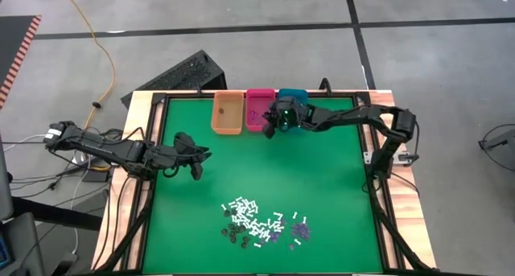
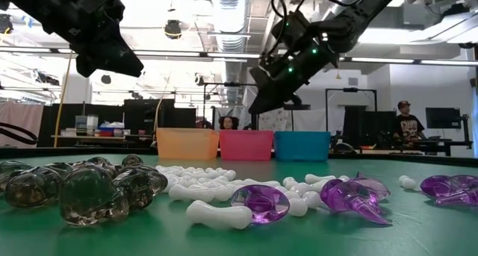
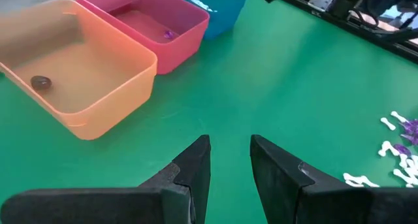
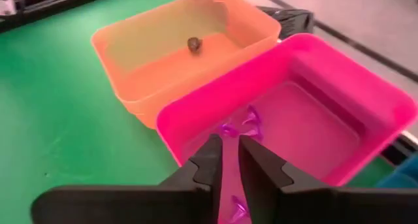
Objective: Sort Halloween decoration
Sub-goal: Put the violet witch hat toy into the red bin, then put the white bone toy into the blue bin
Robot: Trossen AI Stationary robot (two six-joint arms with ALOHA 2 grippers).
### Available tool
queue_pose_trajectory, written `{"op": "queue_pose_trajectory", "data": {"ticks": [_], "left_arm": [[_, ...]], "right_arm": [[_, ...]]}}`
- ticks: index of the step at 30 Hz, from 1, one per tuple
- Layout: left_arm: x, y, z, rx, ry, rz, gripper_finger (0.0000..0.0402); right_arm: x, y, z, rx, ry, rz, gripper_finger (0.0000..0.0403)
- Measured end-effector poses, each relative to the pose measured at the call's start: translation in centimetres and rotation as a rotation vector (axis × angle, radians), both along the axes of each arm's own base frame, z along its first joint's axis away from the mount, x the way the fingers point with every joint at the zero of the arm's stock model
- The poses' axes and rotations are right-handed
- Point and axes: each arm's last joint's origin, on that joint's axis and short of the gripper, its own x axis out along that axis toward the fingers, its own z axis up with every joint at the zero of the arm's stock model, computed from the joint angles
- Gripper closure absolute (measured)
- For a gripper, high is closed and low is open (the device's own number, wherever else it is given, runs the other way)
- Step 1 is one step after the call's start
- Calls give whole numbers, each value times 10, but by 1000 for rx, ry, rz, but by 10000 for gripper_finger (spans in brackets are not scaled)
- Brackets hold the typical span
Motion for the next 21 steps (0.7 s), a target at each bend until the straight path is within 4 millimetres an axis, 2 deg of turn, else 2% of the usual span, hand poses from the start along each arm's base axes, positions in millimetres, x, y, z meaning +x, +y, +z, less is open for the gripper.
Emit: {"op": "queue_pose_trajectory", "data": {"ticks": [3,6,9,11,14,17,19,21], "left_arm": [[0,1,0,16,-3,32,303],[-1,2,0,27,-5,54,303],[-1,2,0,28,1,51,303],[-1,1,0,20,2,42,303],[-1,1,-1,3,3,24,303],[0,0,-1,-12,7,-1,303],[0,0,-1,-15,8,-7,303],[0,0,-1,-19,6,-4,303]], "right_arm": [[2,-3,5,4,-18,10,303],[4,-3,25,-3,-80,47,289],[0,8,67,-62,-217,200,280],[-12,22,101,-149,-315,279,279],[-48,45,151,-282,-416,343,280],[-101,70,190,-360,-451,378,280],[-135,85,201,-352,-450,399,280],[-162,99,197,-286,-448,425,280]]}}
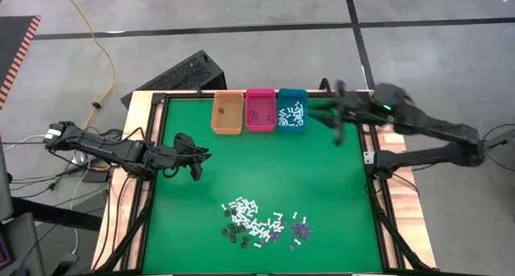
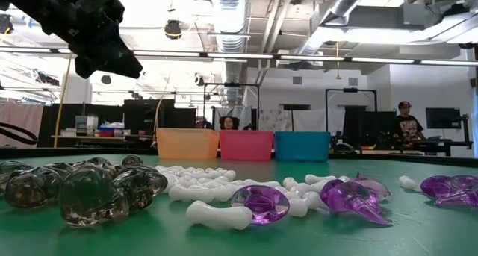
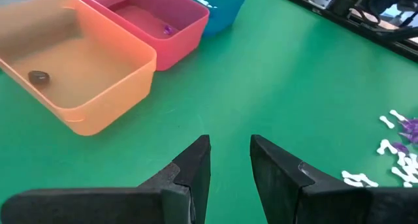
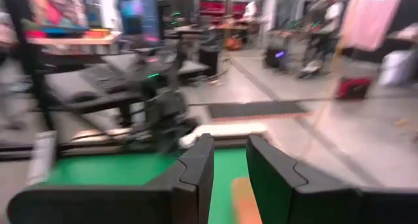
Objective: Sort Halloween decoration
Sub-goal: Put the white bone toy into the blue bin
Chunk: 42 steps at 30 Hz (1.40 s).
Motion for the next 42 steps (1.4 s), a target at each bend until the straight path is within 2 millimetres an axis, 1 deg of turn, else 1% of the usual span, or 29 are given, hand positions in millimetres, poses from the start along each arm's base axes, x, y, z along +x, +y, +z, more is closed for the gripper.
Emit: {"op": "queue_pose_trajectory", "data": {"ticks": [3,5,7,10,12,15,19,21,24,30,34,37,42], "left_arm": [[0,0,0,5,-3,15,303],[0,1,0,8,-6,22,303],[0,1,1,6,-12,33,303],[0,1,2,-9,-33,61,303],[0,2,2,-13,-42,82,303],[0,2,2,-29,-53,95,303],[0,2,2,-37,-57,99,303],[0,2,2,-33,-59,109,303],[0,3,2,-18,-63,136,303],[-1,4,3,-3,-72,178,303],[-1,4,3,1,-71,179,303],[-1,5,3,17,-70,193,303],[-2,6,3,50,-69,227,303]], "right_arm": [[-27,20,-20,100,22,88,280],[-39,33,-40,171,31,156,280],[-47,42,-62,248,29,183,280],[-49,55,-99,348,1,205,280],[-49,64,-118,389,-66,226,280],[-48,76,-145,423,-117,265,280],[-45,92,-171,512,-94,302,280],[-42,100,-184,538,-25,308,280],[-35,114,-198,565,75,304,280],[-23,138,-238,655,298,184,277],[-15,156,-254,726,407,155,262],[-7,169,-260,674,447,131,245],[11,185,-272,506,513,115,220]]}}
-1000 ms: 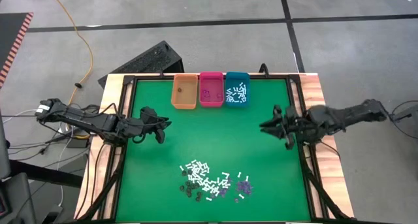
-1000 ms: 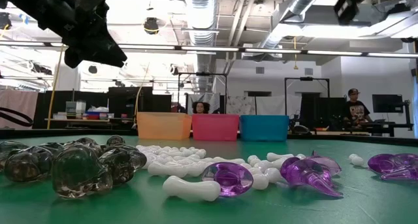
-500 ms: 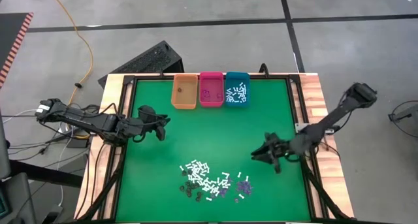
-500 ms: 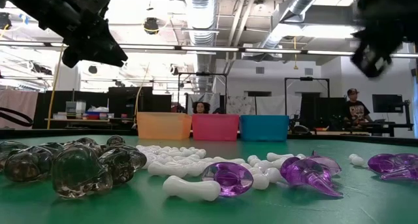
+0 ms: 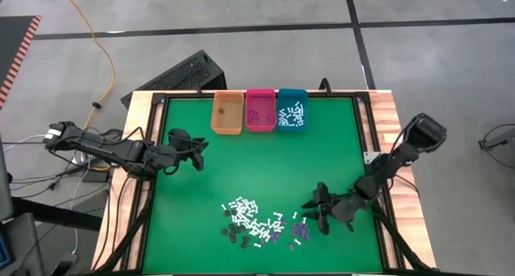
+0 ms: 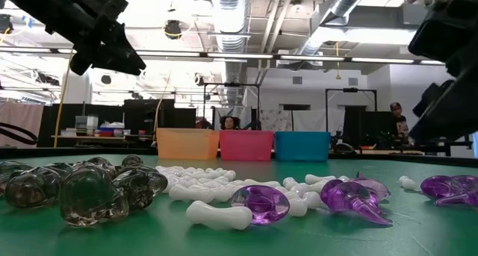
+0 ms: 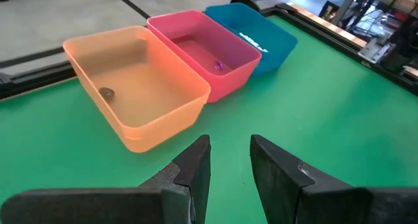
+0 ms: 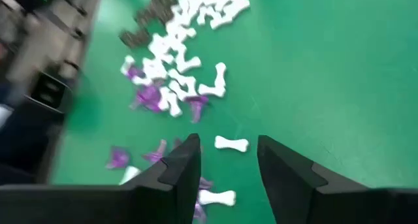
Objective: Sort Halloween decoration
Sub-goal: Put the white bone toy into the blue bin
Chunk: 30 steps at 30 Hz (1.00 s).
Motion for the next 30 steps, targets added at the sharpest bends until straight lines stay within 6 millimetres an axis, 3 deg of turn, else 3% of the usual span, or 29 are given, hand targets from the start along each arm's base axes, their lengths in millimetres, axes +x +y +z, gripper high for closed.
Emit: {"op": "queue_pose_trajectory", "data": {"ticks": [9,14,22,30], "left_arm": [[0,0,0,9,7,0,303],[0,0,0,7,7,1,303],[0,0,-1,6,11,1,303],[0,0,-1,5,10,1,303]], "right_arm": [[29,13,-20,-216,56,63,206],[42,13,-26,-254,80,81,206],[39,13,-34,-267,154,115,218],[38,7,-38,-299,201,108,276]]}}
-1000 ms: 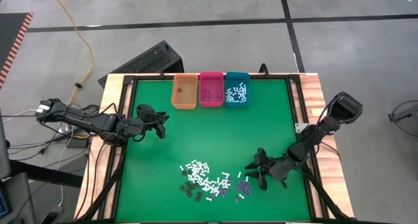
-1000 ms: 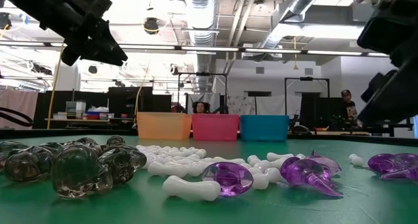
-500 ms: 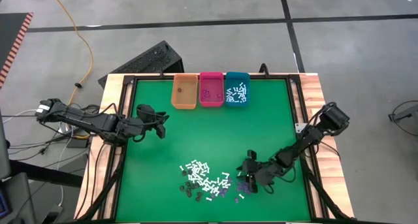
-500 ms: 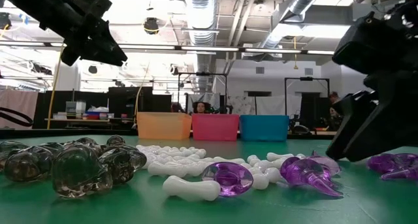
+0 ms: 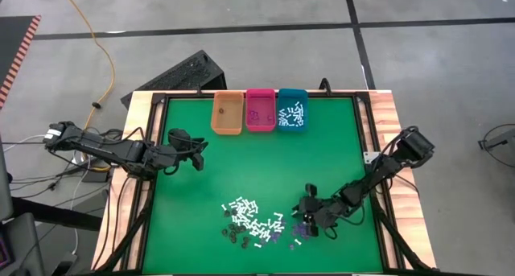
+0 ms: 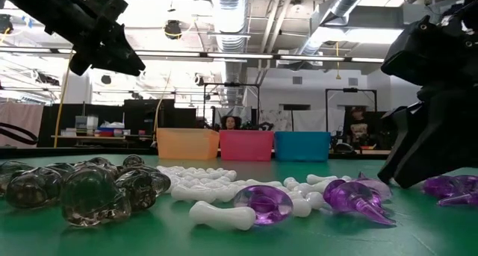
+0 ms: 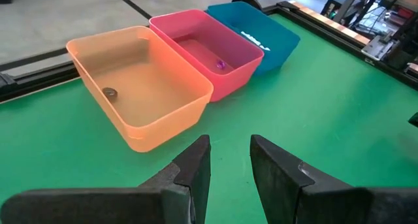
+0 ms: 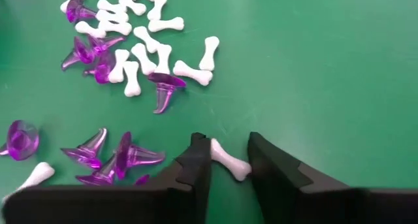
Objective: Sort Halloween decoration
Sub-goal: Put the white bone toy into the blue bin
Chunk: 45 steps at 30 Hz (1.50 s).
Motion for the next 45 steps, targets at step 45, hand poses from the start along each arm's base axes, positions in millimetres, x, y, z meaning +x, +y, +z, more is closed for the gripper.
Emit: {"op": "queue_pose_trajectory", "data": {"ticks": [45], "left_arm": [[0,-1,0,-6,10,-30,303]], "right_arm": [[25,-39,54,145,-219,-57,303]]}}
